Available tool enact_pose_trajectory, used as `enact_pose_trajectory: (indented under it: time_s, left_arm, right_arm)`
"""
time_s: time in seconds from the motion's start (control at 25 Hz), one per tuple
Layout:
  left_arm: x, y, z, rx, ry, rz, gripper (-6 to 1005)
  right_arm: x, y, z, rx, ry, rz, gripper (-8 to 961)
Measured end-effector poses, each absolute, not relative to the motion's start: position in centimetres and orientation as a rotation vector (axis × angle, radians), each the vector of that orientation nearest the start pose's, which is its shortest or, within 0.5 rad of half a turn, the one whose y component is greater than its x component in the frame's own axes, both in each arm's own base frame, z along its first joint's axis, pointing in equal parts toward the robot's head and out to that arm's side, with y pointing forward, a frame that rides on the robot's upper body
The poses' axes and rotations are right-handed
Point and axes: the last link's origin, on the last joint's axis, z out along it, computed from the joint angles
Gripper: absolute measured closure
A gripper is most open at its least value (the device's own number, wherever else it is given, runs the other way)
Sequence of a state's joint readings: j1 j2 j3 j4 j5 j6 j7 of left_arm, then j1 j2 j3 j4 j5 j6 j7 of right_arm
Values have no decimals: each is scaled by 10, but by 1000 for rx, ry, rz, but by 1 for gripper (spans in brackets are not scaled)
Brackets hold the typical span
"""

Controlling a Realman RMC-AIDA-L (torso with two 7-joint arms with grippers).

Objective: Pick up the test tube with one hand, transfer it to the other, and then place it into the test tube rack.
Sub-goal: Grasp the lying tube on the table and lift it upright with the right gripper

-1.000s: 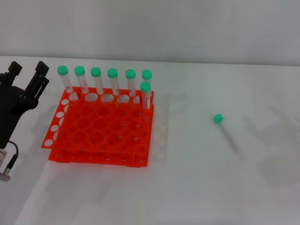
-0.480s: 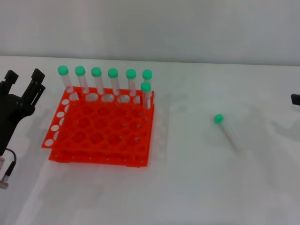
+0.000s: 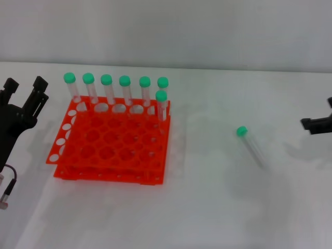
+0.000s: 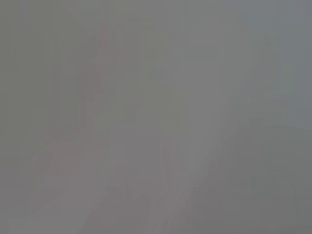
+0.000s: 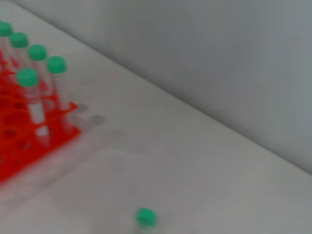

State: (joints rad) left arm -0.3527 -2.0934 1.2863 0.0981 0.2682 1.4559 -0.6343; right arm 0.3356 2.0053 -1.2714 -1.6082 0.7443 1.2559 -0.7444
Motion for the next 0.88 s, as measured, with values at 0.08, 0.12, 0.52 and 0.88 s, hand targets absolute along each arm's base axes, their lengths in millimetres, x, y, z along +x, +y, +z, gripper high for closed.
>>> enact_pose_trajectory:
  time_s: [0.08,0.12,0.52,0.88]
  left_arm:
    - [-328,295,15,-1549,-655,-1123,197]
    - [-329,296,16,-1549,-650,-1120,197]
    - [-327,301,22,-1532,-628,-1129,197]
    - [-330,297,21,-1529,-631,-1110,197]
  right_arm:
    - [193,360,74,-2358,722,-46,96]
    - [189,360,70,-2373,738,-46,96]
    - [165,378,18,-2426,877,-170,106]
    - [167,387,1,-2425,975,-206,166]
